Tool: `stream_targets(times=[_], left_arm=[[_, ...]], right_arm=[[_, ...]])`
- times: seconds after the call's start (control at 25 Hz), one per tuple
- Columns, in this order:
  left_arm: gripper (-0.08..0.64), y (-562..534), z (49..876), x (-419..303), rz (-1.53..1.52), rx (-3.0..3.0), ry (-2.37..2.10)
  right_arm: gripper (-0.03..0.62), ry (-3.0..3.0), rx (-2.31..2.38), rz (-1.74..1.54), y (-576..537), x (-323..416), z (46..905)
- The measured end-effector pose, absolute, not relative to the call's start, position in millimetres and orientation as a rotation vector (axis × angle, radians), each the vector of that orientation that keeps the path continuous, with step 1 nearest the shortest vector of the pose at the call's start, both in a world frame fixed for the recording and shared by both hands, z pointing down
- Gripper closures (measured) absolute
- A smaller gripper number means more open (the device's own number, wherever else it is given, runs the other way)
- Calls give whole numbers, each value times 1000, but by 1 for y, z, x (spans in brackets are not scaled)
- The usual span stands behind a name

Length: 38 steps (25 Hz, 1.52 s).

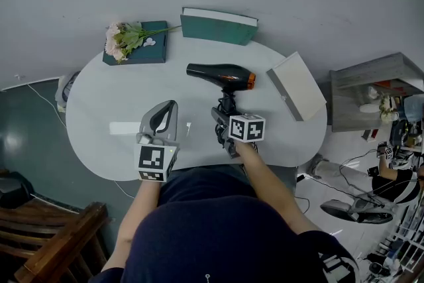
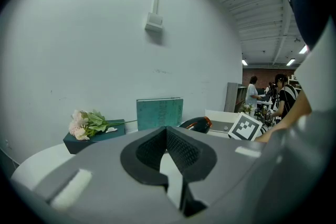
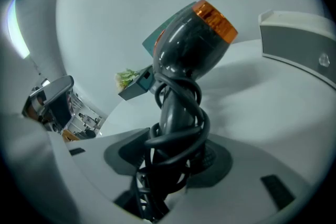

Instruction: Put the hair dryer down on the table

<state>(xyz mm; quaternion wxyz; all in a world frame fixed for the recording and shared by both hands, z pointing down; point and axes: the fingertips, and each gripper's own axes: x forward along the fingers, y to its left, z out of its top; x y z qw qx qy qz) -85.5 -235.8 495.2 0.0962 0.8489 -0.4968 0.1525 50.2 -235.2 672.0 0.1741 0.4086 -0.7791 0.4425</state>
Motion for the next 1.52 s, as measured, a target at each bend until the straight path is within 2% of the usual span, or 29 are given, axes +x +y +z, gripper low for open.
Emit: stream_targets(times=[0.8,1.0,1.08,1.52], left_arm=[[549,-229,496,-84,462,2519,-1457],[549,-225,495,-85,456,2522,-1462],[549,-224,494,-87,452,2523,-1465],[549,-224,486,-84,395,2550,-1457]], right_arm=[[337,-1943,1266,1122,-237,57,684],[308,-1921,1264,1055,-233,53,685],[257,-1894,1288,995,-232,56,685],[247,-1933,1493,714,-230,96,627]])
